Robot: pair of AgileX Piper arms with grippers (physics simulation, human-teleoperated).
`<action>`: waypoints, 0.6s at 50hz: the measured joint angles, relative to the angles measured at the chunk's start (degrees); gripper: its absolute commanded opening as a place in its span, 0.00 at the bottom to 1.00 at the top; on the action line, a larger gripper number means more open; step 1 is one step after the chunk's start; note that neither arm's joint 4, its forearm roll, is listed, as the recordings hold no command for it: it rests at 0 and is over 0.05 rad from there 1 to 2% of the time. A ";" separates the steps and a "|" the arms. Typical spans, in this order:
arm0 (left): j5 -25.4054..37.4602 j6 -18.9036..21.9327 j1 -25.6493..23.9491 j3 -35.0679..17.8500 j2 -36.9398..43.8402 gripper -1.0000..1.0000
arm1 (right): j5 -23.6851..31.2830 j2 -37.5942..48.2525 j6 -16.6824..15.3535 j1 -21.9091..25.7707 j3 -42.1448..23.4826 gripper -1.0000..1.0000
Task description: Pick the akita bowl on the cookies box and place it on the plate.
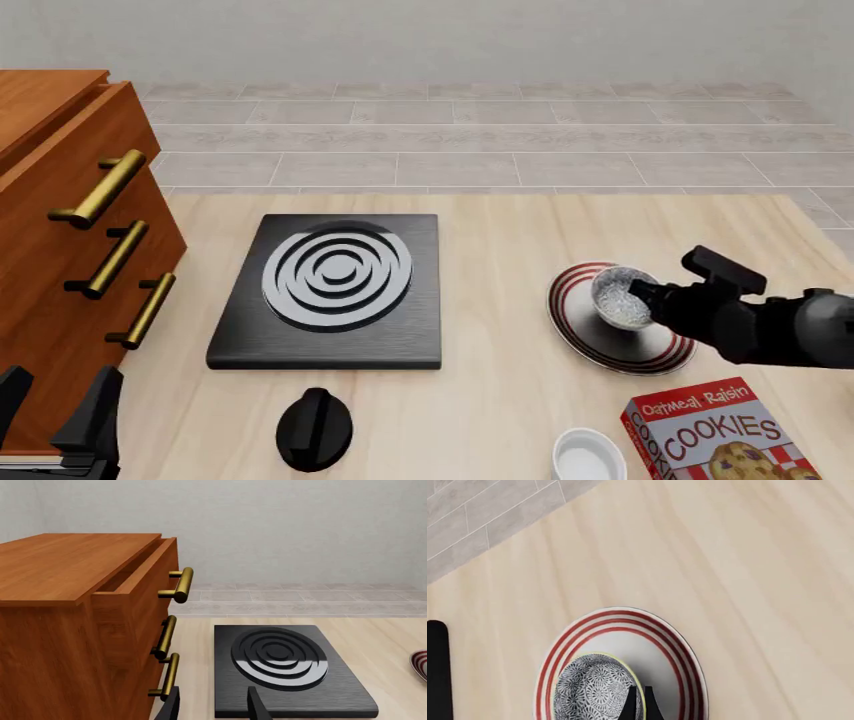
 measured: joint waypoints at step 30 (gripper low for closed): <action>0.00 0.00 0.00 0.00 0.00 1.00 | -1.08 0.65 -0.07 0.08 0.39 0.00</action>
